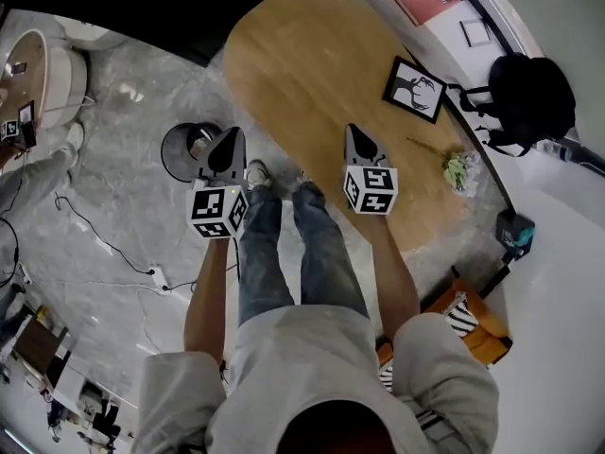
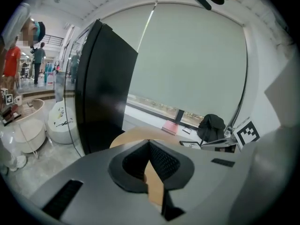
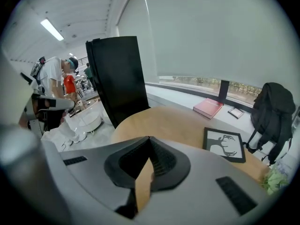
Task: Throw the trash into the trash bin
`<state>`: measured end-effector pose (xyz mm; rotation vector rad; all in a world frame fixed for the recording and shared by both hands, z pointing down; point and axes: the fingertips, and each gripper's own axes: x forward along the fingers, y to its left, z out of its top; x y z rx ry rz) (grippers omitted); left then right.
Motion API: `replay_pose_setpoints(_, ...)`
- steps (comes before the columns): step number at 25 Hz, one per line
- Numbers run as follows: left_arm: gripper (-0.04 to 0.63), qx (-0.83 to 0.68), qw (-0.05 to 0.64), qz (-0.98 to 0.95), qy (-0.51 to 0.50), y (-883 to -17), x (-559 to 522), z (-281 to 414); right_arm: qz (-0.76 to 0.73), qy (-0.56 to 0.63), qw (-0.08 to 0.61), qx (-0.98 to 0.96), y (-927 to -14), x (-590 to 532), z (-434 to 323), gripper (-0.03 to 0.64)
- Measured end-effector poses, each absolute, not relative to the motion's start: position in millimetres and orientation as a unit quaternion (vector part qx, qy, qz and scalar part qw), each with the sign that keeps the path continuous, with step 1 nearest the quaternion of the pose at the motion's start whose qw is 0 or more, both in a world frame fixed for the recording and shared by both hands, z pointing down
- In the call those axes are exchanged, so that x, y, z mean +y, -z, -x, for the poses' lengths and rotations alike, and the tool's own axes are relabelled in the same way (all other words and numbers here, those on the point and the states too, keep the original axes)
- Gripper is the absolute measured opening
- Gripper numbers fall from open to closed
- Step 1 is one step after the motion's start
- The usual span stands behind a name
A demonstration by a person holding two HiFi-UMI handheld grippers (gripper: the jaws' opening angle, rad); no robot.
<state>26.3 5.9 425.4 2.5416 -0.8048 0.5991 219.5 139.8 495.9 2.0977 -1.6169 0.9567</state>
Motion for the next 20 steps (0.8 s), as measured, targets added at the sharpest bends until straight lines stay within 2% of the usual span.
replay_pose_setpoints(10,0.017,-0.28,0.165,-0.929,-0.174,-340,-15,-56,-0.769,-0.268,0.129,-0.566,-394,116,-265,0.029)
replay_pose_setpoints(20,0.017,-0.291,0.13,-0.939,-0.129,-245,-39,-55,-0.768,-0.207,0.097,-0.598,-287,79,-261,0.029)
